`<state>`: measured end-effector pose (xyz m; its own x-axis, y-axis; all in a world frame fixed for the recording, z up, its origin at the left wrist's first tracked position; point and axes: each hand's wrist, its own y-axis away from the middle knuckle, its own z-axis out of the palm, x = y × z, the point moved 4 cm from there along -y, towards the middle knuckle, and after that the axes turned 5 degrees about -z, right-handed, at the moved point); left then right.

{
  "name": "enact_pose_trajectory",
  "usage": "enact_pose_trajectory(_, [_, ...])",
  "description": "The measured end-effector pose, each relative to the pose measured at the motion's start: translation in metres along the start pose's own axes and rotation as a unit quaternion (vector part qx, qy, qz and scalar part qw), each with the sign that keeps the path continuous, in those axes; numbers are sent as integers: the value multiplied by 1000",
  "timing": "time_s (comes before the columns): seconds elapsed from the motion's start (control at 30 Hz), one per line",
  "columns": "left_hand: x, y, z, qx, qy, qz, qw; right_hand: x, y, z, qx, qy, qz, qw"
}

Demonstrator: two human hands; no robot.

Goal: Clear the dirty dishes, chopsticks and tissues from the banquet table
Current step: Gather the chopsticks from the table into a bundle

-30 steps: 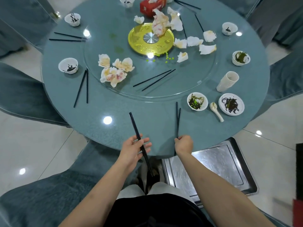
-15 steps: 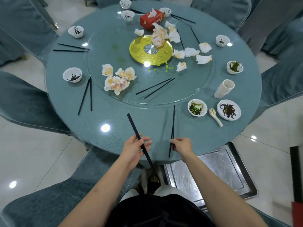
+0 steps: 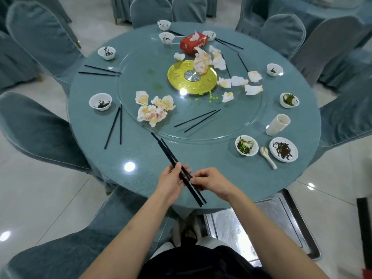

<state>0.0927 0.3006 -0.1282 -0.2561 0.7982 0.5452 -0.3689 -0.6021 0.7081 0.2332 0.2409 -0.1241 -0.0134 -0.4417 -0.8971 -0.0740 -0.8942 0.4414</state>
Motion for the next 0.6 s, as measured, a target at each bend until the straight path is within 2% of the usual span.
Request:
enact_pose_trajectory(0.4, [26, 0, -9, -6, 76, 39, 996, -17, -9, 18, 3, 18, -8, 1000])
enact_pose_trajectory(0.5, [35, 1, -11, -6, 107, 54, 993, -15, -15, 27, 72, -61, 4, 996])
enact_pose_trajectory(0.6, [43, 3, -14, -7, 140, 86, 986, -12, -21, 35, 159, -151, 24, 975])
